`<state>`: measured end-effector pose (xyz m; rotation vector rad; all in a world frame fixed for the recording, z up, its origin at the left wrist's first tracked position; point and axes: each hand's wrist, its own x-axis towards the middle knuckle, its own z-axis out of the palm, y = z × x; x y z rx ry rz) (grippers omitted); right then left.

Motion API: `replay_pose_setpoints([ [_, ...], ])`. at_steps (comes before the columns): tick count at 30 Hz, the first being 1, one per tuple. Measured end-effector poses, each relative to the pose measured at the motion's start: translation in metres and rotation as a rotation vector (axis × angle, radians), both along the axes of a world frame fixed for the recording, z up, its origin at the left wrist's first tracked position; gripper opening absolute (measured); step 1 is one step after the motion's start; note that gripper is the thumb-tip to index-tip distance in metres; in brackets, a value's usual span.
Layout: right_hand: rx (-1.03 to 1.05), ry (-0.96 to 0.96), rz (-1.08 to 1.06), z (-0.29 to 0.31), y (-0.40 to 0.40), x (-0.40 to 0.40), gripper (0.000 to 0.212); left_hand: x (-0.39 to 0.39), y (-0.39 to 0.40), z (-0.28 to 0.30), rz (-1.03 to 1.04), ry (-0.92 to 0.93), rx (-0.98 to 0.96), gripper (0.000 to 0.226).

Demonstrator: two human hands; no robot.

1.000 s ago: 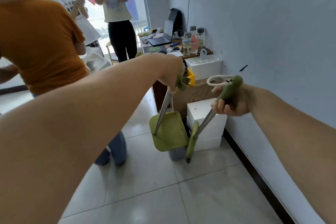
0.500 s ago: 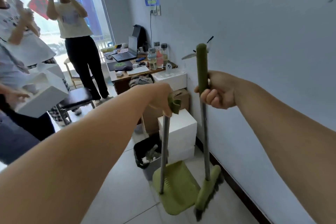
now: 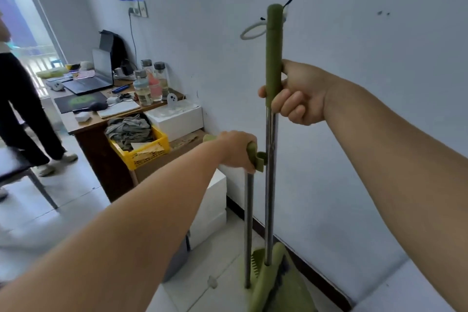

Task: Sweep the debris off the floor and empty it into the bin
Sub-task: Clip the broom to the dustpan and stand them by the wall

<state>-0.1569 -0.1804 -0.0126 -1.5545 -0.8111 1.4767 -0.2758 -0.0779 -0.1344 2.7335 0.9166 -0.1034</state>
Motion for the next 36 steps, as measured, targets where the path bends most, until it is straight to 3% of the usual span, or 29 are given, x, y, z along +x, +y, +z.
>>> replay_pose_setpoints([
  [7,0.076,-0.018,-0.073,0.014,0.011,0.008,0.052,0.030,0.030,0.017,-0.050,0.037,0.029,0.072],
  [18,0.153,0.027,-0.145,-0.003,0.030,0.027,0.055,0.062,0.041,0.001,-0.076,-0.240,0.114,0.053],
  [24,0.190,0.053,-0.188,-0.019,0.044,0.042,0.060,0.077,0.054,-0.009,-0.112,-0.173,0.177,0.055],
  [29,0.101,0.013,-0.171,-0.040,0.059,0.045,0.059,0.076,0.065,-0.032,-0.095,-0.060,0.160,0.065],
  [36,-0.097,-0.040,-0.069,-0.089,0.075,0.027,0.036,0.035,0.067,-0.072,0.031,0.141,0.050,0.075],
])
